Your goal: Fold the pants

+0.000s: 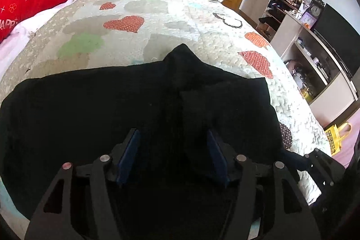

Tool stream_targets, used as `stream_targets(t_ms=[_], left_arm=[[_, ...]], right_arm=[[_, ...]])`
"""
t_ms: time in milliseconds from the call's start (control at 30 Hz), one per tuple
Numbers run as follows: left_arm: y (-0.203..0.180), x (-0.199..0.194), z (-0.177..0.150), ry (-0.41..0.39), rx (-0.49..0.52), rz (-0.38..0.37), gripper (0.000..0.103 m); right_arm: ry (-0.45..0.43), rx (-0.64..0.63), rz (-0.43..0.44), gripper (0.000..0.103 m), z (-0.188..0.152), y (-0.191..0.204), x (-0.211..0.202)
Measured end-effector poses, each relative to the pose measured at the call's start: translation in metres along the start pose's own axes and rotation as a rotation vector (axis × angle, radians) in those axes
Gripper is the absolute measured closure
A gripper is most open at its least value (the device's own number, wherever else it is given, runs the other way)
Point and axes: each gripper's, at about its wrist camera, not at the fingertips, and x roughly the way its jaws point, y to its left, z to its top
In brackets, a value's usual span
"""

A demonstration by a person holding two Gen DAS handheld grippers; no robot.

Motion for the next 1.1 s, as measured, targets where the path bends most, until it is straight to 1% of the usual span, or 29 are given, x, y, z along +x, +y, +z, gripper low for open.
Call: stream_targets(t_ms=[67, 167, 300, 433, 533, 633, 700, 800, 933, 1100], left_arm=[[0.002, -0.007, 0.002, 0.015, -0.006, -0.010, 0.042], [0.004, -0.021, 0.001, -0.004, -0.012, -0.008, 0.042], [0.002, -0.032, -0.008, -0.007, -0.005, -0.024, 0.041], [0.001, -0.024, -0.019, 0.019, 0.011, 0.010, 0.041], [0.008, -0.022, -0.021, 0.021, -0.019, -0.009, 0.039], [0.007, -0.021, -0.020, 0.019, -0.010, -0.001, 0.039], [0.006, -0.020, -0.021, 0.016, -0.007, 0.004, 0.038], [0.008, -0.020, -0.021, 0.015, -0.014, -0.006, 0.038], [0.009, -0.024, -0.022, 0.012, -0.024, -0.011, 0.038], [0.010, -0.025, -0.023, 0.008, -0.030, -0.012, 0.038]], right_arm=[[0.002, 0.011, 0.011, 0.039, 0.004, -0.005, -0.007], [-0.033, 0.031, -0.001, 0.036, 0.013, -0.014, -0.018], [-0.051, 0.041, -0.004, 0.035, 0.030, -0.021, -0.016], [-0.045, 0.036, -0.001, 0.035, 0.051, -0.021, 0.000], [-0.029, 0.008, 0.004, 0.034, 0.065, -0.017, 0.019], [0.034, 0.001, -0.006, 0.033, 0.071, -0.015, 0.050], [0.031, -0.005, -0.016, 0.032, 0.071, -0.013, 0.057], [0.029, 0.010, -0.008, 0.032, 0.070, -0.016, 0.048], [0.011, 0.002, -0.025, 0.031, 0.058, -0.017, 0.023], [-0.004, 0.021, 0.003, 0.028, 0.037, -0.015, 0.001]])
